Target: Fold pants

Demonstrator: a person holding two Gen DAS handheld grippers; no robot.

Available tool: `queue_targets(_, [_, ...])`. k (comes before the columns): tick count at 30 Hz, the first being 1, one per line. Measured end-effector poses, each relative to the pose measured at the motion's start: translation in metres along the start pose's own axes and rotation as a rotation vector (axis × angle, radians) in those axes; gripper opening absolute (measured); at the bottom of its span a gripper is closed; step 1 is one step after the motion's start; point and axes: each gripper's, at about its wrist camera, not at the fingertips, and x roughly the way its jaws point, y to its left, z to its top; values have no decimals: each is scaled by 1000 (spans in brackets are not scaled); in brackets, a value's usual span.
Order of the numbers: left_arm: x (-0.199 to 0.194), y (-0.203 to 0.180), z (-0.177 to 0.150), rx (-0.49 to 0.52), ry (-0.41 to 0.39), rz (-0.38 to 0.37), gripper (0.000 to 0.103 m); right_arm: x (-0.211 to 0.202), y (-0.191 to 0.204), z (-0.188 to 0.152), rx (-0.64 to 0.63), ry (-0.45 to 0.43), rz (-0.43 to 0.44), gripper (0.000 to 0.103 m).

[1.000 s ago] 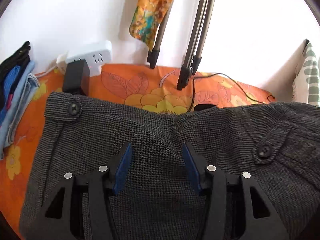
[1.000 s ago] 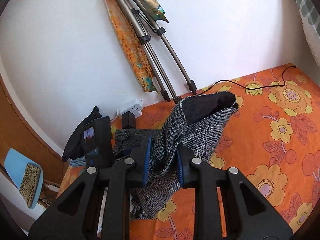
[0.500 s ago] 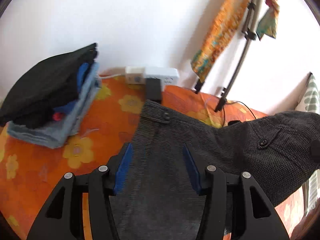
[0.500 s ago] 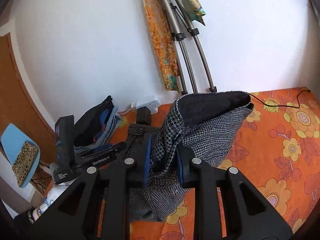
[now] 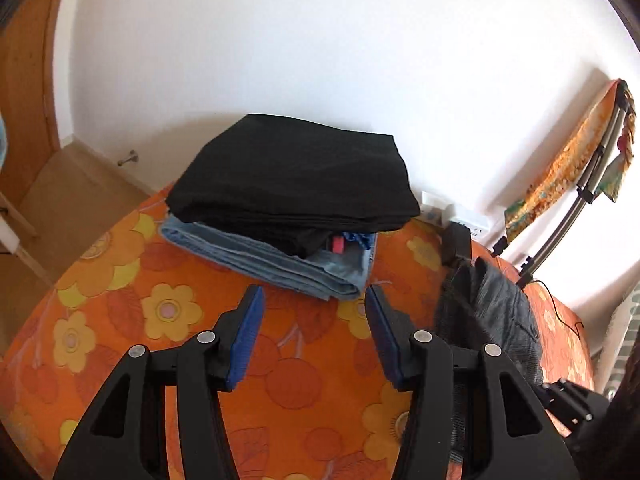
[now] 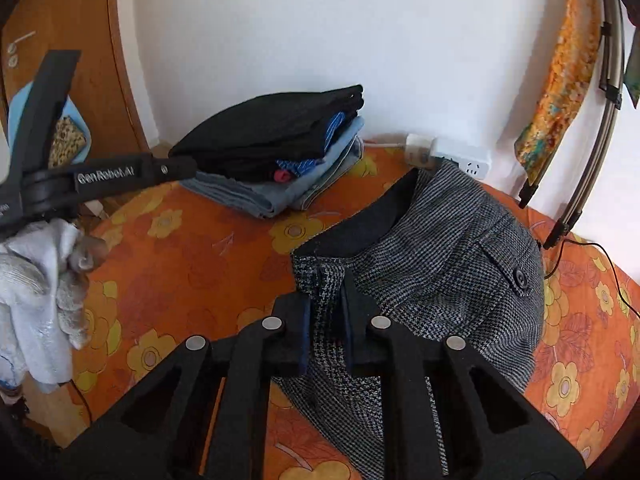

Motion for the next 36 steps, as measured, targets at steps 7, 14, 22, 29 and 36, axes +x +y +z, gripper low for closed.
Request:
queue_targets(7, [-3,-4,-1,27,-7,-10,51,22,3,-11,-8,39,52,16])
queue_targets(14, [-4,-40,-2,122,-6,-43,51,-49,-34,-32,152,-57,207,48])
queue_targets(22, [-1,-119,-22,297,57,-134,51,-114,-103,-98,284,-42,112,53])
queue_targets(29, [9,-183,-44,415,115,-179,51,-116,-153,-133,415,-21,108,53])
queue_targets(36, [34,-249,-49,511,184,-220,51,-96,-167,-158,479,7,197,53])
